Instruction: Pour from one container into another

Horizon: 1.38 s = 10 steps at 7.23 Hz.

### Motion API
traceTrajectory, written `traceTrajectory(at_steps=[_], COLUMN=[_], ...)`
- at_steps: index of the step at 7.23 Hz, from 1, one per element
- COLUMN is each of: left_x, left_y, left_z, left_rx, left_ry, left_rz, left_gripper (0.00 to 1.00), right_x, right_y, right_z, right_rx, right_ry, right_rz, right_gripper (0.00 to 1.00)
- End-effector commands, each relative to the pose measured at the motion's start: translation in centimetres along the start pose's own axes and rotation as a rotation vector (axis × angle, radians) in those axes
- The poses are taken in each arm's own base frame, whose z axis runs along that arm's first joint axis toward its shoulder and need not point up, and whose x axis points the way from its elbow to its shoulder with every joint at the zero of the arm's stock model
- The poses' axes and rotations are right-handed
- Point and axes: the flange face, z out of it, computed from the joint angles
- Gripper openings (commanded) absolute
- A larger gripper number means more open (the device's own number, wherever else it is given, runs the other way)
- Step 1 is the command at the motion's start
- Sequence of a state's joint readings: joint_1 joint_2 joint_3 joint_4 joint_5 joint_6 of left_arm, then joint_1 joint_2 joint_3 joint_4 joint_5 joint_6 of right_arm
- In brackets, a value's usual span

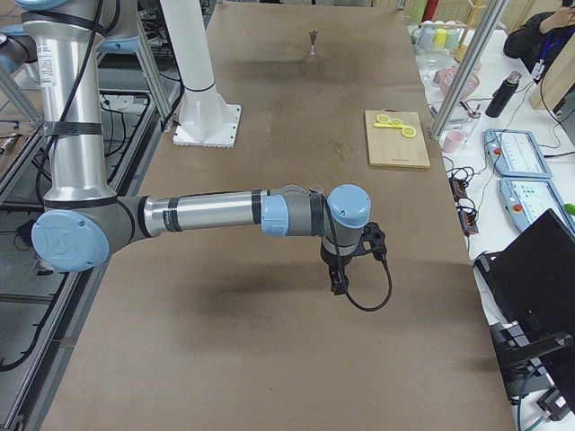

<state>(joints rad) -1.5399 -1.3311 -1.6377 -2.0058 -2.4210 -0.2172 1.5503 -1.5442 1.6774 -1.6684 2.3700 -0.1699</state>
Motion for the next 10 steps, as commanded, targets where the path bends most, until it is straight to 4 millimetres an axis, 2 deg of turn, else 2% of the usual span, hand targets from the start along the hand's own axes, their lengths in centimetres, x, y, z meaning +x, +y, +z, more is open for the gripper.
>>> traceTrajectory(at_steps=[1, 4, 6, 8, 9, 10], left_x=[-3.5, -2.6, -1.1, 0.6, 1.7, 2.0], left_y=[2.6, 2.3, 1.4, 1.0, 0.7, 0.8], left_z=[0.2, 0.0, 0.0, -1.6, -2.6, -3.1], left_rx=[-0.042, -0.041, -0.065, -0.126, -0.121, -0.112], left_ry=[-0.004, 0.098, 0.102, 0.086, 0.037, 0.015], left_rz=[0.12, 0.189, 0.198, 0.118, 0.14, 0.149], left_gripper=[0.99, 0.99, 0.99, 0.99, 0.99, 0.99], right_x=[0.1, 0.2, 0.1, 0.2, 0.2, 0.2], right_y=[0.1, 0.1, 0.1, 0.2, 0.2, 0.2], right_z=[0.1, 0.1, 0.1, 0.2, 0.2, 0.2], right_rx=[-0.002, -0.003, -0.003, -0.004, -0.004, -0.004], right_ry=[0.0, -0.001, -0.002, -0.002, -0.002, -0.005], right_rz=[0.007, 0.01, 0.01, 0.0, 0.002, 0.003], right_gripper=[1.0, 1.0, 1.0, 1.0, 1.0, 1.0])
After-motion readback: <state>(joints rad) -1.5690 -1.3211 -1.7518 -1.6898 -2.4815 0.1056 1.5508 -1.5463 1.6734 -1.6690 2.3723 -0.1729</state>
